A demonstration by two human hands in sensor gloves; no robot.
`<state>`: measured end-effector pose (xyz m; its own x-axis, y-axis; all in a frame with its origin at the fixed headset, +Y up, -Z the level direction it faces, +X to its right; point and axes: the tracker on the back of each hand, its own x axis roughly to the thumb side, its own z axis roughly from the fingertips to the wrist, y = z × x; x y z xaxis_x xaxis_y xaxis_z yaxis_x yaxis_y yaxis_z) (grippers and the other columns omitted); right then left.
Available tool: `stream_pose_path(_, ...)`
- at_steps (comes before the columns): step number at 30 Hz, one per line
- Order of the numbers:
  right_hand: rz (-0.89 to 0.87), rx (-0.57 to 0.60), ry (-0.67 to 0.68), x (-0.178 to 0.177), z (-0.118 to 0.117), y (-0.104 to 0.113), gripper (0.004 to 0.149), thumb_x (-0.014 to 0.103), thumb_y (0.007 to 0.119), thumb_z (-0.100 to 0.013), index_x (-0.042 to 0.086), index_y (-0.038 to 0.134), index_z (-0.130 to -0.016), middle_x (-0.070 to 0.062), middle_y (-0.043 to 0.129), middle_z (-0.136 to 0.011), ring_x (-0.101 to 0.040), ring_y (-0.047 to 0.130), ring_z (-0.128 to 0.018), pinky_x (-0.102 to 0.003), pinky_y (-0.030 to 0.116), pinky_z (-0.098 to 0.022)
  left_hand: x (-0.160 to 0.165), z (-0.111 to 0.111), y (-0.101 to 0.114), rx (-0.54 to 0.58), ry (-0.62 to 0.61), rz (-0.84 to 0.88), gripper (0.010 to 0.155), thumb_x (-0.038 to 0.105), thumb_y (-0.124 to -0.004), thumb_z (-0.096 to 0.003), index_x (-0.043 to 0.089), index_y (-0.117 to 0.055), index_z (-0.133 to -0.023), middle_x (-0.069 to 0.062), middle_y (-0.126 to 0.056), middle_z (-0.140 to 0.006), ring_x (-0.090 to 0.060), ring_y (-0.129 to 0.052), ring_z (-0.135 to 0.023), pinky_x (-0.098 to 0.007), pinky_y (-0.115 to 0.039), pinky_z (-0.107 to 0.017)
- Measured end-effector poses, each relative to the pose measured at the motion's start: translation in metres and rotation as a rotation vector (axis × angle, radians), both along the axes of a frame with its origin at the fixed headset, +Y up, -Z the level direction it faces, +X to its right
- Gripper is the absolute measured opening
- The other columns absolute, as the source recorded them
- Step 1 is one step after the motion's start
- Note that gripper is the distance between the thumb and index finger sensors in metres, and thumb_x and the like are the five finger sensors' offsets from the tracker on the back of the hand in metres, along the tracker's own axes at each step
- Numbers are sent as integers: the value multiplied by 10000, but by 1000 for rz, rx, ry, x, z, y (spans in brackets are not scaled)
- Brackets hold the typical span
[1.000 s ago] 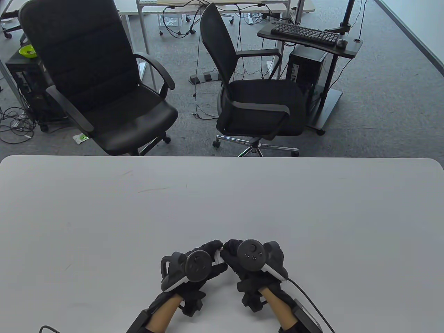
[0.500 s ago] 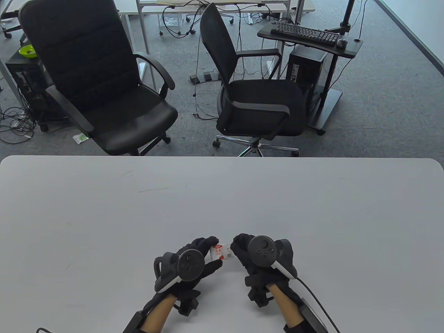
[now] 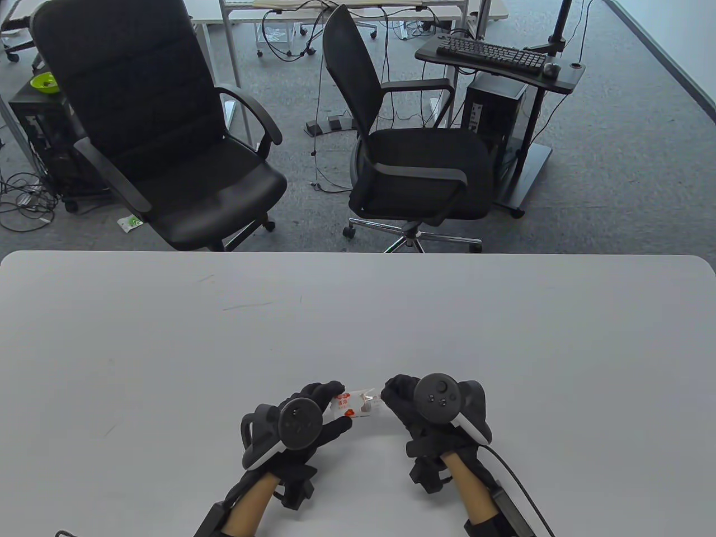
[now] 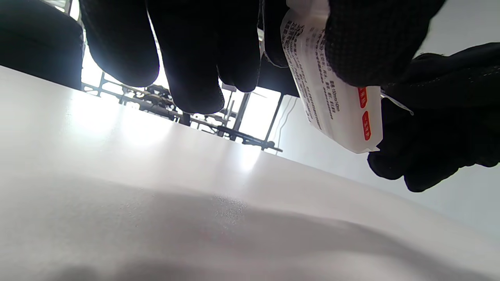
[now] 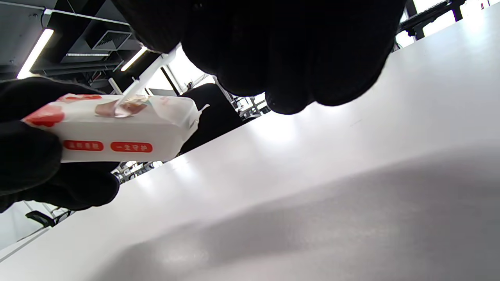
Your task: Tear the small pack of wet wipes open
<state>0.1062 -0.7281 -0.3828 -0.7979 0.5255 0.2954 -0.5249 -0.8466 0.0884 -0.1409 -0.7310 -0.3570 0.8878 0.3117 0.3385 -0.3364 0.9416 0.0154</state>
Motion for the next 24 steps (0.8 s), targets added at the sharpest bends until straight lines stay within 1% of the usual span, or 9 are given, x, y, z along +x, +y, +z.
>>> stream_pose_path(3, 28, -65, 39, 10, -2, 2, 492, 432, 606, -643, 116, 640, -1019, -212, 771, -1009, -494, 776, -873, -590, 754, -572, 0, 1, 3, -5, -5, -2, 678, 583, -766, -458, 302, -575, -1045, -85, -774, -999, -306, -942, -830, -604, -729, -683)
stream_pose_path(5, 48, -42, -21, 24, -3, 6, 534, 415, 579, -654, 84, 583, -1074, -274, 657, -1097, -546, 651, -949, -633, 704, -599, -4, -1, 3, 5, 34, -4, 672, 566, -775, -462, 288, -581, -1042, -84, -776, -995, -305, -942, -830, -603, -726, -686)
stream_pose_path(7, 95, -18, -63, 37, -3, 9, 623, 426, 528, -665, 62, 397, -1152, -331, 379, -1196, -584, 370, -1029, -712, 556, -649, -9, -4, 2, -4, 54, 21, 670, 565, -775, -462, 298, -581, -1045, -91, -765, -1007, -318, -924, -852, -612, -716, -690)
stream_pose_path(9, 226, 27, -92, 50, -4, 10, 646, 438, 491, -670, 103, 246, -1164, -289, 139, -1216, -545, 137, -1037, -760, 390, -668, -11, -7, 3, -31, 60, 49, 666, 564, -774, -467, 308, -581, -1051, -112, -732, -1036, -353, -875, -910, -628, -689, -701)
stream_pose_path(11, 365, 56, -120, 59, -4, 9, 666, 460, 469, -669, 122, 162, -1154, -257, 28, -1200, -518, 16, -1010, -765, 291, -664, -7, -11, 7, -40, 58, 41, 664, 565, -771, -470, 326, -575, -1057, -129, -688, -1077, -382, -809, -978, -645, -653, -718)
stream_pose_path(13, 456, 60, -147, 64, -5, 6, 680, 464, 466, -668, 111, 136, -1148, -245, -7, -1191, -501, -24, -997, -763, 241, -657, 2, -17, 10, -40, 63, 34, 661, 569, -762, -476, 343, -567, -1066, -136, -642, -1118, -406, -746, -1030, -660, -618, -733)
stream_pose_path(15, 516, 27, -158, 67, -6, 4, 689, 473, 461, -668, 107, 126, -1147, -250, -16, -1187, -500, -29, -993, -762, 236, -654, 16, -31, 14, -57, 66, 35, 659, 564, -759, -478, 357, -560, -1071, -148, -598, -1148, -428, -685, -1066, -675, -579, -745)
stream_pose_path(19, 468, -2, -154, 68, -7, 2, 695, 470, 466, -669, 107, 111, -1143, -244, -37, -1181, -496, -43, -987, -763, 212, -651, 41, -63, 19, -128, 77, 10, 655, 551, -757, -481, 383, -536, -1075, -154, -494, -1193, -460, -553, -1121, -700, -492, -765)
stream_pose_path(24, 490, -16, -141, 63, -7, -2, 716, 482, 480, -664, 105, 103, -1140, -245, -43, -1178, -496, -44, -987, -761, 216, -655, 56, -99, 9, -247, 130, 6, 653, 538, -769, -470, 402, -544, -1067, -137, -481, -1200, -464, -510, -1135, -709, -461, -769)
